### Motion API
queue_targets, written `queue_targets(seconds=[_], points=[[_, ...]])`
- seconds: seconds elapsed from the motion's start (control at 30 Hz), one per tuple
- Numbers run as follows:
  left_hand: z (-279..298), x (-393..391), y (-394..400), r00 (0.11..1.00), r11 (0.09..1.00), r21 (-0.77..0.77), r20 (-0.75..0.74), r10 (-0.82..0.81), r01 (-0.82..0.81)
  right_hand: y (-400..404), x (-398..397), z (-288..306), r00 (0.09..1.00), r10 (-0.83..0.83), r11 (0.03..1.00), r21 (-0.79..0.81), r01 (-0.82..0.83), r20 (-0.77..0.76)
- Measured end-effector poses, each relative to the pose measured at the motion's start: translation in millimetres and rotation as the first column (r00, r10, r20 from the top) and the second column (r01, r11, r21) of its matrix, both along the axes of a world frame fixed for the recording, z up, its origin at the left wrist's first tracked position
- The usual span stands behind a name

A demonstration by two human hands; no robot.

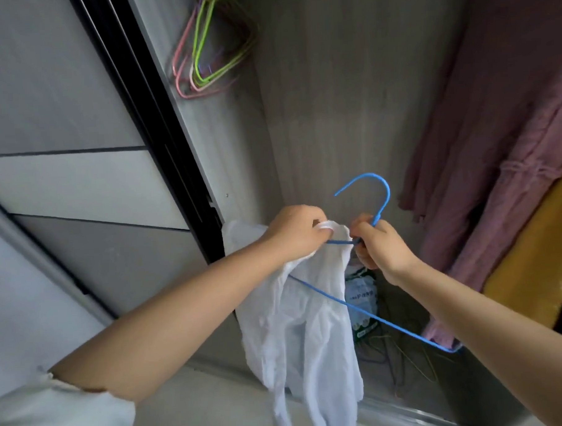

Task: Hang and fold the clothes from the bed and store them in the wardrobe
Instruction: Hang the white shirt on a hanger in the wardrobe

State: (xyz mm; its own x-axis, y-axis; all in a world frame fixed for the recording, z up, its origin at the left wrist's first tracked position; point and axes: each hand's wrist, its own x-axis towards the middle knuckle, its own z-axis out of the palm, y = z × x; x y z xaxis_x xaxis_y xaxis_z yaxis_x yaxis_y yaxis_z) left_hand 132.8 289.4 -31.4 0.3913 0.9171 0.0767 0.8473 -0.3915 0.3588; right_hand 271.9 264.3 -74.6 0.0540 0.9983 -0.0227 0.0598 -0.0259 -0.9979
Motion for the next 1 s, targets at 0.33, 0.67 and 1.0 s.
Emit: queue_targets(seconds=[0.33,0.67,1.0], points=[[6.7,-43.3,21.9,0.909,0.355,0.845,-0.414,-0.036,0.399,-5.2,-2.3,34.8,0.845,0.304,0.948,0.224,-0.225,-0.440],[26.4,-82.3,54.2,0.780,0.139,0.806,-0.490,-0.388,0.576,13.1,17.5,-24.7,0.680,0.495,0.846,-0.124,-0.518,0.541],[38.9,-117.2,61.6,0.847,0.260,0.843,-0.348,-0.403,0.470,14.0,-34.9,-63.0,0.537,0.332,0.920,-0.141,-0.365,0.776]])
